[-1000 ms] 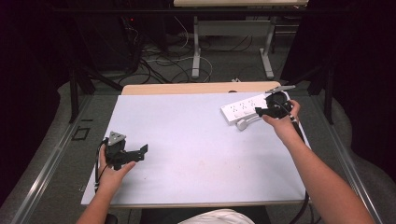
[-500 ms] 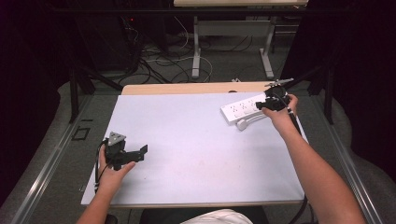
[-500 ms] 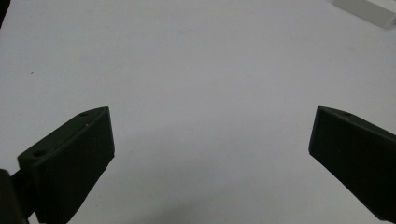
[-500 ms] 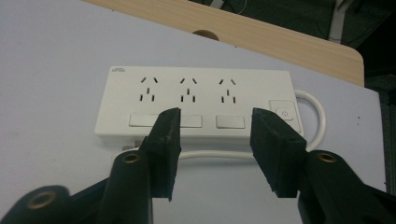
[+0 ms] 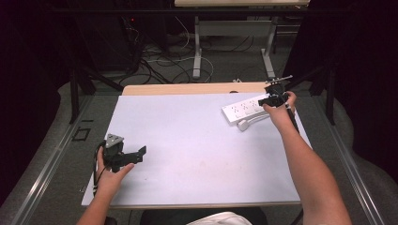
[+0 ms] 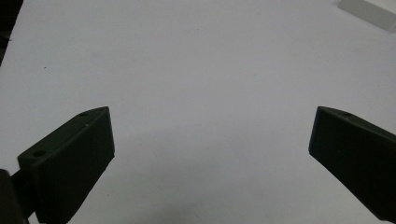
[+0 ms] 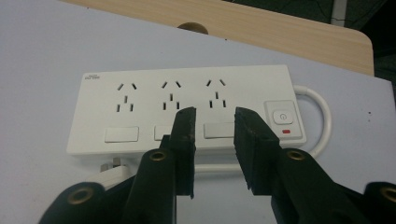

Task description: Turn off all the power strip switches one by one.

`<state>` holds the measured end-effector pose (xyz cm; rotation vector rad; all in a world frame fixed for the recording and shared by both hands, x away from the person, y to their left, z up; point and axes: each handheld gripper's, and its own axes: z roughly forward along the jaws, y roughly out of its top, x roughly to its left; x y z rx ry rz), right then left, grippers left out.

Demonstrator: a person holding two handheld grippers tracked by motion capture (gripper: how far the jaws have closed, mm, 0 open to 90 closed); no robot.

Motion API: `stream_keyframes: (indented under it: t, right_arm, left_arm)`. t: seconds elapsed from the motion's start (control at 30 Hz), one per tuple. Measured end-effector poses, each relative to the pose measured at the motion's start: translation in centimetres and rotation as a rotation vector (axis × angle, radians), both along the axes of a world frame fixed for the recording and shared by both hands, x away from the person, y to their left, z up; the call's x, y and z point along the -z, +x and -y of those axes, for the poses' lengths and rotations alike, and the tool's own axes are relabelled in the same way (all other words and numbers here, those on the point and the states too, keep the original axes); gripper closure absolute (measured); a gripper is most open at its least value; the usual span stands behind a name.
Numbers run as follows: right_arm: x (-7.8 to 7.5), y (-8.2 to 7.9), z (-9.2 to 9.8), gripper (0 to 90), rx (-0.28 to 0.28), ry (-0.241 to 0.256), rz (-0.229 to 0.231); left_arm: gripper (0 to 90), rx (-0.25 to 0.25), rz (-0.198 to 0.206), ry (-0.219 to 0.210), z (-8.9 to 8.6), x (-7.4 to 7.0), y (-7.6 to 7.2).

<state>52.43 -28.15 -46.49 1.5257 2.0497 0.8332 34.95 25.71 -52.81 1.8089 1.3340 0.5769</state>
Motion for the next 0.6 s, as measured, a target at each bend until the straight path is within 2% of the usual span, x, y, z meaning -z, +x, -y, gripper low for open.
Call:
stream_keyframes:
  t: [0.17, 0.33, 0.6]
  right_arm:
    - [0.7, 0.7, 0.1, 72.6, 0.018, 0.003, -0.032]
    - [1.4, 1.2, 0.2, 73.8, 0.042, 0.013, -0.046]
    - [2.4, 2.0, 0.0, 75.2, 0.049, 0.016, -0.068]
  left_arm:
    - [0.0, -0.002, -0.005, -0.004, 0.0, 0.1, 0.0]
    - [0.0, -0.002, -0.011, -0.003, 0.0, 0.1, 0.0]
    - [0.0, -0.002, -0.012, -0.002, 0.0, 0.2, 0.0]
